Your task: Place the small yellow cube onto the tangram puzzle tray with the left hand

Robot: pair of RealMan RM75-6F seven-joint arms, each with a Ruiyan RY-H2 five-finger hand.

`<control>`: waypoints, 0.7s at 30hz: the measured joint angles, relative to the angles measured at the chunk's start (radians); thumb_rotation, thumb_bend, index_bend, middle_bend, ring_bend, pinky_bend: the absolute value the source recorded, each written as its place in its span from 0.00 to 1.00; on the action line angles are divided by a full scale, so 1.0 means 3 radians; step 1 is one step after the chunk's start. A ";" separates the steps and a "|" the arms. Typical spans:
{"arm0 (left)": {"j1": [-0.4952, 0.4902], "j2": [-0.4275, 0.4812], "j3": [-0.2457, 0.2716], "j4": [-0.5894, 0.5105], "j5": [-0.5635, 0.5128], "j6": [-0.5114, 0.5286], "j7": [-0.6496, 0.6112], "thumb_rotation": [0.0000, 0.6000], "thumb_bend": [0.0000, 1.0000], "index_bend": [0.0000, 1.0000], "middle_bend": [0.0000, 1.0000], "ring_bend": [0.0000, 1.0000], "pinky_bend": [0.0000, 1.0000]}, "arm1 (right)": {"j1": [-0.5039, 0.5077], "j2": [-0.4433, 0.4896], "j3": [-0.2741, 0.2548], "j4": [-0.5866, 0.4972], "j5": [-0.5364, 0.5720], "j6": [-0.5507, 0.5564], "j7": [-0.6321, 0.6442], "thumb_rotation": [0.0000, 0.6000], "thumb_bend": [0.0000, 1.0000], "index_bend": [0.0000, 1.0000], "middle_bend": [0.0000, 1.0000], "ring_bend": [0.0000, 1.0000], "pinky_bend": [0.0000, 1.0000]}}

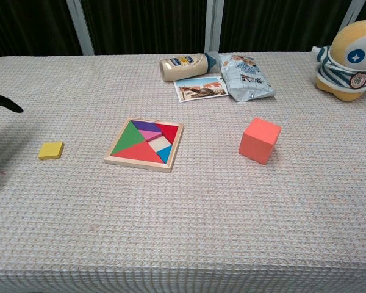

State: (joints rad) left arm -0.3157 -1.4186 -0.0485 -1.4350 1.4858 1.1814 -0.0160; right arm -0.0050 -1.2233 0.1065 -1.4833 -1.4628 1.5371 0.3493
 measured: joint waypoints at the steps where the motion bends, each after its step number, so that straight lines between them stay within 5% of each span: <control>1: -0.0018 -0.0015 -0.0007 0.0001 -0.0015 -0.0026 0.0009 1.00 0.11 0.21 0.13 0.00 0.04 | 0.0005 0.0002 0.0000 0.0004 0.0004 -0.0013 0.0000 1.00 0.18 0.00 0.00 0.00 0.00; 21: -0.0370 -0.0330 -0.0200 0.0092 -0.0561 -0.0579 -0.0005 1.00 0.10 0.28 0.14 0.00 0.04 | 0.0087 0.0042 0.0015 0.0008 0.0001 -0.0117 0.0019 1.00 0.18 0.00 0.00 0.00 0.00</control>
State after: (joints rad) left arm -0.4267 -1.5177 -0.1085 -1.4075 1.3174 1.0077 -0.0175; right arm 0.0210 -1.2107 0.1110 -1.4809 -1.4626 1.5021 0.3549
